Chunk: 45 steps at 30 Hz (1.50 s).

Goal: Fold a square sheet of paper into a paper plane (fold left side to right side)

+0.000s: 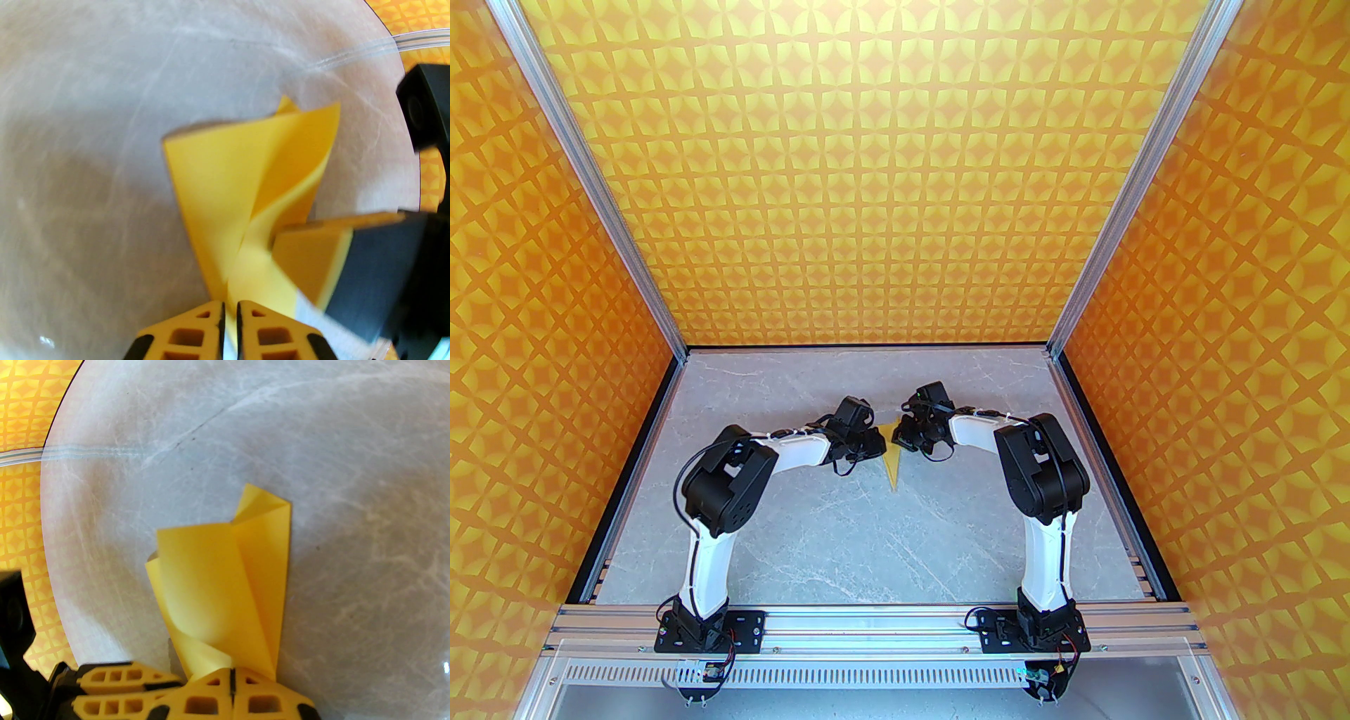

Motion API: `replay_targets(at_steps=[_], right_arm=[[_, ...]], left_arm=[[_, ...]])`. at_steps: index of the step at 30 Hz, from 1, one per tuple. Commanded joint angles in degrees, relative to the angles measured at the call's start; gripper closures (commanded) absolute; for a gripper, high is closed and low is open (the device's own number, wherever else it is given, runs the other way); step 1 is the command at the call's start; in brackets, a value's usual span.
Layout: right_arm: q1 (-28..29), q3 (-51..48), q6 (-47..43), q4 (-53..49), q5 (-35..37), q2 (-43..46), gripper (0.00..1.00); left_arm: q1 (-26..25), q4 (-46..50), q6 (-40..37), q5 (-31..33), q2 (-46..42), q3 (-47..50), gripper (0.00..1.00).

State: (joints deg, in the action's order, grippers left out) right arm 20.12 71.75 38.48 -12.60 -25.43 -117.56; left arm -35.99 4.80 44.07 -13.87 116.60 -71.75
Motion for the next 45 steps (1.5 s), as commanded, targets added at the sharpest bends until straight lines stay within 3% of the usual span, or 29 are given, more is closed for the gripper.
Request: replay_targets(at_steps=[1,7,13,29,45], right_arm=[[-0.34,-0.20,-1.20,-2.65,2.18,-1.60,1.00],[-0.29,-0.29,-1.48,-2.73,2.05,-1.58,1.00],[-0.34,-0.46,-1.39,-2.26,1.88,-2.06,1.00],[-0.34,-2.24,-0.93,-1.08,1.62,-0.50,1.00],[-0.06,-6.48,1.07,4.56,-8.09,5.48,0.99]], left_arm=[[-1.40,0.87,0.11,0.16,-6.12,2.80,0.84],[-6.72,-2.02,3.38,0.16,-9.12,5.39,0.95],[-9.17,-5.07,6.41,0.16,-5.23,5.27,0.98],[-9.27,-4.02,6.30,2.18,-1.15,7.80,0.99],[-9.31,-3.38,5.49,1.65,0.15,7.92,1.00]])
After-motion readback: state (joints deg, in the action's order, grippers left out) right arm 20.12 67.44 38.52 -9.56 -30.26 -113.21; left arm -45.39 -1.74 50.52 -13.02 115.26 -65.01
